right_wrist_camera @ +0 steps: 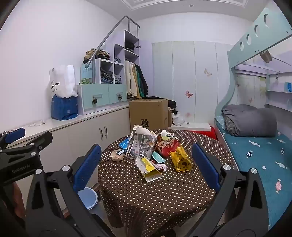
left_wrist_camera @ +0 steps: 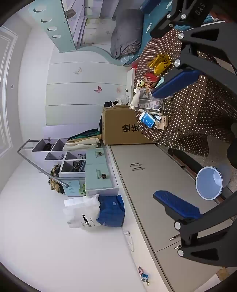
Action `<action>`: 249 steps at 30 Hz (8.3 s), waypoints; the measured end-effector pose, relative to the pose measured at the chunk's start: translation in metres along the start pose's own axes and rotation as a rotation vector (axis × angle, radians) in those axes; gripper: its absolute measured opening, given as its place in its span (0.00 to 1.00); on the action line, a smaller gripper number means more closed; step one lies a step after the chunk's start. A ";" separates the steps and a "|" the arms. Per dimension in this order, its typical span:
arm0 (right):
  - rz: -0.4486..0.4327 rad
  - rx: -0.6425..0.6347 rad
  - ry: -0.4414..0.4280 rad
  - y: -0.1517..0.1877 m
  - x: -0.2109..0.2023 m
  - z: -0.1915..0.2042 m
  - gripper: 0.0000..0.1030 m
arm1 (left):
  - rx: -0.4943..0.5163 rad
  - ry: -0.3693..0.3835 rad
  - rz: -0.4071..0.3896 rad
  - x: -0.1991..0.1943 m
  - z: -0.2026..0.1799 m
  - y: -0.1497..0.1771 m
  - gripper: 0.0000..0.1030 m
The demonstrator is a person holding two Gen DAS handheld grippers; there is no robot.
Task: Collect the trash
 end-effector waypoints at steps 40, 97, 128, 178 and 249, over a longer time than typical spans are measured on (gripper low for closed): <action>0.011 -0.006 -0.003 0.008 0.004 0.008 0.94 | 0.001 0.005 0.012 0.003 -0.004 0.009 0.96; 0.030 0.015 -0.028 0.016 0.011 0.013 0.94 | 0.005 0.007 0.014 0.004 -0.006 0.009 0.96; 0.155 0.130 -0.114 0.062 0.070 -0.009 0.94 | 0.060 -0.042 0.142 0.065 -0.019 0.043 0.96; 0.522 0.250 -0.135 0.136 0.240 -0.108 0.40 | -0.018 0.175 0.424 0.177 -0.100 0.103 0.02; 0.468 -0.086 -0.684 0.119 0.325 0.400 0.83 | -0.482 -0.484 0.471 0.258 0.361 0.144 0.75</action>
Point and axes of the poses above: each gripper's, at about its wrist camera, not at the fingertips, and x roughly the way its jaws point, z to its left, y to its underside, the point moved 9 cm from there along x, roughly the way its jaws point, and after that the axes turned 9 degrees about -x, right-handed, at the moved point
